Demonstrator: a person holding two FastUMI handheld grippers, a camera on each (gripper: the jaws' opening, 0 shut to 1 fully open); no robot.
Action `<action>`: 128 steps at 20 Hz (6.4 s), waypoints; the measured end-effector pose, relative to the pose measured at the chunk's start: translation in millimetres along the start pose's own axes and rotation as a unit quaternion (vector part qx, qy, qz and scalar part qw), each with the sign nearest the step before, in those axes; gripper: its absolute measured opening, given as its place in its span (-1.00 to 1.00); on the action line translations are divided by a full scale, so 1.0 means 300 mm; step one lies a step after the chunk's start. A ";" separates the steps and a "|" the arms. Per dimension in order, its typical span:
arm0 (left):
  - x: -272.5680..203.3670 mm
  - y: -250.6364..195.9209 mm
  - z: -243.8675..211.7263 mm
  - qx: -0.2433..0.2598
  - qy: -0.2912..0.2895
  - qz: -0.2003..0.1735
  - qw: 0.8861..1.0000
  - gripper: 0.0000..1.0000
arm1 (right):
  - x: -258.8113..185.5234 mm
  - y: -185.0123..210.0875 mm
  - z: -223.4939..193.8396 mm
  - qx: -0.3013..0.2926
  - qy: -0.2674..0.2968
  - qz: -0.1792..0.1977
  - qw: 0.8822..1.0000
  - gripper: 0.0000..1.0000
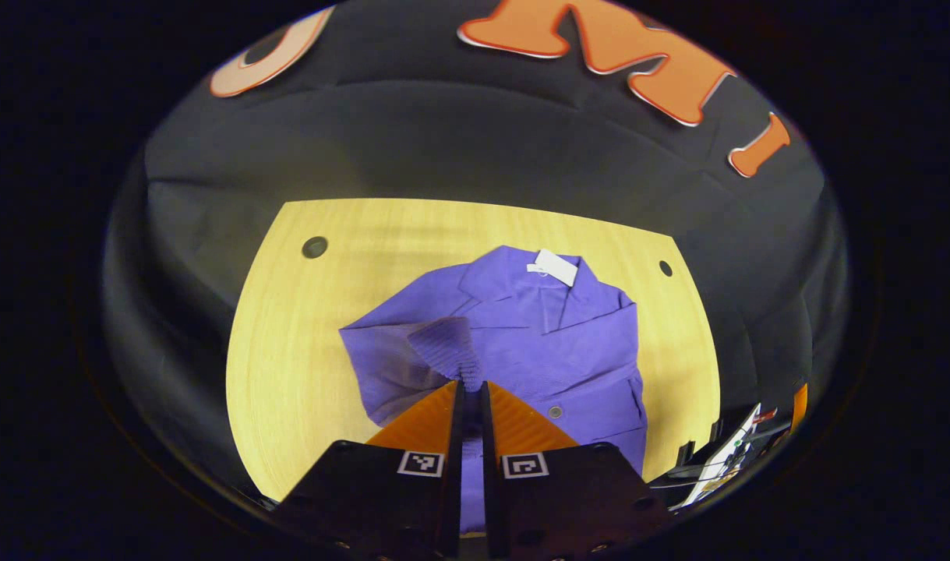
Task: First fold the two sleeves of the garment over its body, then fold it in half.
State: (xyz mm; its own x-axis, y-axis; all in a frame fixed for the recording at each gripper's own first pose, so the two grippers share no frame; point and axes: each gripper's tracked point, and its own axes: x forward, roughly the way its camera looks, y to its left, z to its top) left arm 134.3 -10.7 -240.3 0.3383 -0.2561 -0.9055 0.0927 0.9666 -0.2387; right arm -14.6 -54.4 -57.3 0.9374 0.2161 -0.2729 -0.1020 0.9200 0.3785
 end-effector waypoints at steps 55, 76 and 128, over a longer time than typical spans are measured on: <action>-0.540 0.043 -0.302 0.136 -0.449 0.131 0.874 0.98 | 0.060 0.156 -0.362 -0.139 0.036 -0.016 0.990 0.89; 0.002 0.328 -1.162 0.050 -0.001 0.105 0.993 1.00 | -0.227 -0.059 -1.160 -0.079 0.410 -0.051 0.907 0.92; -0.074 0.205 -0.560 0.067 0.075 0.013 0.995 -0.85 | 0.020 0.174 -0.559 0.002 0.393 0.067 0.917 -0.89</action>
State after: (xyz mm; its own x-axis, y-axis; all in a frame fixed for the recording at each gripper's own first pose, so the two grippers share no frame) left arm -24.7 54.9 -293.8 0.1993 -0.2184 -0.9553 0.2129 0.9612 -0.1754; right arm -70.0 49.8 -187.5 0.3864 0.4979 -0.7764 -0.1963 0.8669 0.4582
